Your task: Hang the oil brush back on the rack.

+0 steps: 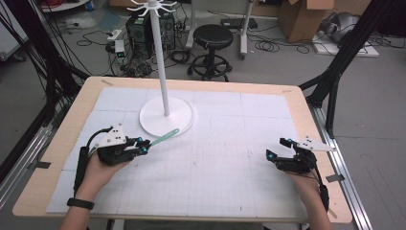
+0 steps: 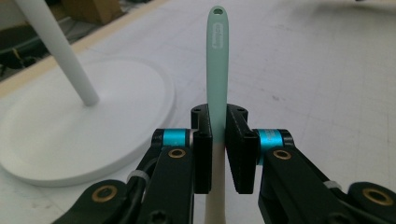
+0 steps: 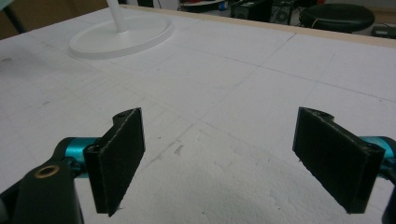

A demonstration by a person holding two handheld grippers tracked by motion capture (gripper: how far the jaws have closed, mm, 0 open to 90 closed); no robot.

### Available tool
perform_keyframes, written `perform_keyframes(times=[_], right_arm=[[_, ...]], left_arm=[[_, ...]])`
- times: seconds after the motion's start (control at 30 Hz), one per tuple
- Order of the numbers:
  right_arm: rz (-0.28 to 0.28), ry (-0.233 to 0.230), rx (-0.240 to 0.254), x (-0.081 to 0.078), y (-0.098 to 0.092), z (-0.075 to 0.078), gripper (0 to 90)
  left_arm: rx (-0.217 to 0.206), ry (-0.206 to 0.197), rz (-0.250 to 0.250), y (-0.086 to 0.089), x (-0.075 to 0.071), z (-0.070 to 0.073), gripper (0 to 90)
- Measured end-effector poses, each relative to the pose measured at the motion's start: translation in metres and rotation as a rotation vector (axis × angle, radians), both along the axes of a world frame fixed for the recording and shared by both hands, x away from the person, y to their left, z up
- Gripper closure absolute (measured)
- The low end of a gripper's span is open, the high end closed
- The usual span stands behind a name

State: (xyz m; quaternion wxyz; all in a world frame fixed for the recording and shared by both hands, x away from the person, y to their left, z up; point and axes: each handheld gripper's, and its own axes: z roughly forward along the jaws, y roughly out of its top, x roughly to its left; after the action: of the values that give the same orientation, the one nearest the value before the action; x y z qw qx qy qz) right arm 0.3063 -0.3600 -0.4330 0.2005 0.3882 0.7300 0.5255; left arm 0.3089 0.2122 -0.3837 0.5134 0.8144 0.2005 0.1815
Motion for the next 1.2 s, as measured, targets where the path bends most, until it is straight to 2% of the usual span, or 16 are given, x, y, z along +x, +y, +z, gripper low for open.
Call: perform_keyframes(times=[0.27,0.33,0.47,0.63,0.8,0.9,1.1,1.2], right_arm=[[-0.001,0.000,0.002,0.001,0.000,0.000,16.2],[-0.001,0.004,0.002,0.001,0.000,0.000,16.2],[-0.001,0.006,0.003,0.001,0.000,0.000,16.2],[0.001,0.005,0.006,0.001,0.000,0.000,16.2],[0.000,0.007,0.004,0.001,-0.001,0.000,16.2],[0.004,0.005,0.007,0.002,-0.001,-0.001,16.2],[0.006,0.004,0.010,0.002,0.000,-0.001,16.2],[0.006,0.004,0.010,0.002,0.000,-0.001,16.2]], left_arm=[[-0.075,-0.094,0.108,0.011,0.000,0.034,81.5],[-0.079,-0.130,0.150,0.013,0.000,0.045,81.5],[-0.140,-0.177,0.206,0.017,0.001,0.063,81.5],[-0.185,-0.213,0.246,0.017,0.005,0.081,81.5],[-0.279,-0.251,0.289,0.021,0.008,0.098,81.5],[-0.314,-0.282,0.312,0.023,0.009,0.106,81.5],[-0.384,-0.329,0.339,0.025,0.009,0.121,81.5],[-0.418,-0.334,0.333,0.026,0.011,0.128,81.5]])
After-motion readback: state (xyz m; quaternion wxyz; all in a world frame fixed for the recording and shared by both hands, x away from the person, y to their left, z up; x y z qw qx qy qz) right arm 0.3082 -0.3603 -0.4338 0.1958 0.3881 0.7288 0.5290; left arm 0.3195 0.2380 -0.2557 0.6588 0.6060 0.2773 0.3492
